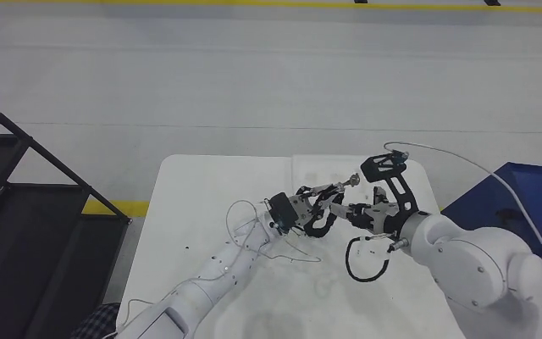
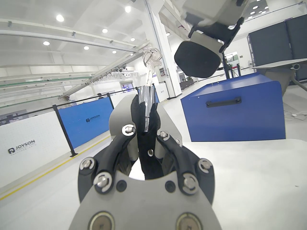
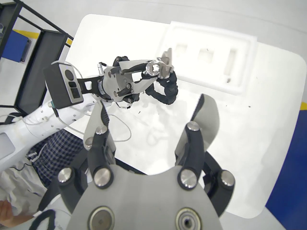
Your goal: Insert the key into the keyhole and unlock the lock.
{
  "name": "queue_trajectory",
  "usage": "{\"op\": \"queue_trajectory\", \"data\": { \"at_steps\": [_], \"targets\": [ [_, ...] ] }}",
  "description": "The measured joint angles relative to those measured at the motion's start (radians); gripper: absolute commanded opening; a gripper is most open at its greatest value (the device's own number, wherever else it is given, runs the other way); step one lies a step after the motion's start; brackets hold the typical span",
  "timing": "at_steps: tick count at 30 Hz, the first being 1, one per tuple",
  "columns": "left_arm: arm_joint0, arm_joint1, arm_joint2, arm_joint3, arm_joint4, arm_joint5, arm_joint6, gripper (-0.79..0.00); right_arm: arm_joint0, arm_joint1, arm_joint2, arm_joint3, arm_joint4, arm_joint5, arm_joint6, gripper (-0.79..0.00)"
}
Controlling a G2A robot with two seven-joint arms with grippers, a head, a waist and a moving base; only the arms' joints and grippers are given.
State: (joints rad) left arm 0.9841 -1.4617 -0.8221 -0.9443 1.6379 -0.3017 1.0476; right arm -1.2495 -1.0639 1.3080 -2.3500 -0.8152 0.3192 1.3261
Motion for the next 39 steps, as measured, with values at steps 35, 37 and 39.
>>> {"op": "queue_trajectory", "data": {
  "at_steps": [35,37,39],
  "targets": [
    [0.028,0.113,-0.152,-0.386,-0.065,-0.572,-0.645,-0.785,-0.104,0.056,0.110,0.025,0.010,-0.712,-0.034,0.000],
    [0.026,0.113,-0.143,-0.386,-0.070,-0.570,-0.650,-0.785,-0.096,0.057,0.093,0.024,-0.012,-0.704,-0.039,0.000],
    [0.024,0.112,-0.138,-0.386,-0.073,-0.566,-0.649,-0.785,-0.091,0.058,0.076,0.024,-0.011,-0.702,-0.034,0.000]
  ]
}}
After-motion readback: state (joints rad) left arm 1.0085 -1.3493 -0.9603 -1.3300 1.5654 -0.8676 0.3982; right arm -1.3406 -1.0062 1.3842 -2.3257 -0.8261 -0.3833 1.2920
